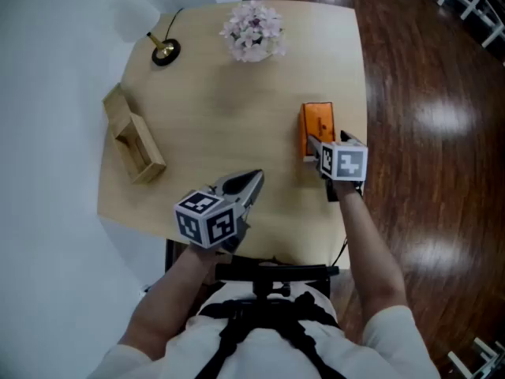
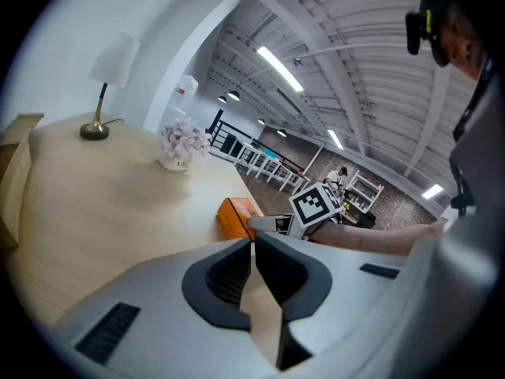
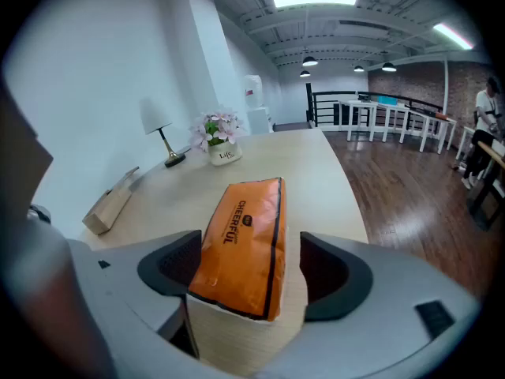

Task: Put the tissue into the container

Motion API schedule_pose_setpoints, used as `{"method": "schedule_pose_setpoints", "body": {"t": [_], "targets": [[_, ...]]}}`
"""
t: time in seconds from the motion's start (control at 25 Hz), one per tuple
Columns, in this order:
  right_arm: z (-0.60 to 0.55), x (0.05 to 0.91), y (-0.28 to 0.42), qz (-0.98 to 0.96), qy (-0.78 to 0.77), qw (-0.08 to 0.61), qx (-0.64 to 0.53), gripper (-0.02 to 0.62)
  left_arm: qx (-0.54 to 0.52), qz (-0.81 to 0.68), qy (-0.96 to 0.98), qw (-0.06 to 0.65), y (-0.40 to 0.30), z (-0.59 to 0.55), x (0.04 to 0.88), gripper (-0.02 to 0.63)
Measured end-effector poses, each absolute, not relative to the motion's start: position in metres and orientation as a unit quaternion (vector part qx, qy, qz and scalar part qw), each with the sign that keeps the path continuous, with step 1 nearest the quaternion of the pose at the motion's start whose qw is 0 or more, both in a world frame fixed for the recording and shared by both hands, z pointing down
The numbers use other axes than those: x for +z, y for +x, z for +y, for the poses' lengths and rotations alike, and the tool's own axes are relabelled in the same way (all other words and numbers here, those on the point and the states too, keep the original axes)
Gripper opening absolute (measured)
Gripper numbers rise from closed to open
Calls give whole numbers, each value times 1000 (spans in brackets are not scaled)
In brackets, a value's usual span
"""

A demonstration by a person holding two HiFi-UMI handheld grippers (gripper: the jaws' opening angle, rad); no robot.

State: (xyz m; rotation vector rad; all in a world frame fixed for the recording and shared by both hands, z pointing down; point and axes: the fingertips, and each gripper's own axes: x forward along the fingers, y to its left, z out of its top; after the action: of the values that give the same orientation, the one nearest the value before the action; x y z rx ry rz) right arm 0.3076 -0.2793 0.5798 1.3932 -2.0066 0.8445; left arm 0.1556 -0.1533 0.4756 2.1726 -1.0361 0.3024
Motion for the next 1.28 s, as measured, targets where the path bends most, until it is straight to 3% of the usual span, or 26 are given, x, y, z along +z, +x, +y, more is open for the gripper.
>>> {"method": "schedule_pose_setpoints", "body": {"t": [0.32, 0.68, 1.28], "targets": [[-276, 598, 302, -762, 482, 240, 359, 380, 122, -399, 835, 357, 171, -153, 487, 0], [-271, 588, 306, -772, 482, 239, 337, 264, 118, -419, 825, 361, 171, -149, 489, 0], [-257, 545, 300, -767, 512, 187, 339, 244, 86, -431, 828, 349, 129, -134, 472, 0]]}}
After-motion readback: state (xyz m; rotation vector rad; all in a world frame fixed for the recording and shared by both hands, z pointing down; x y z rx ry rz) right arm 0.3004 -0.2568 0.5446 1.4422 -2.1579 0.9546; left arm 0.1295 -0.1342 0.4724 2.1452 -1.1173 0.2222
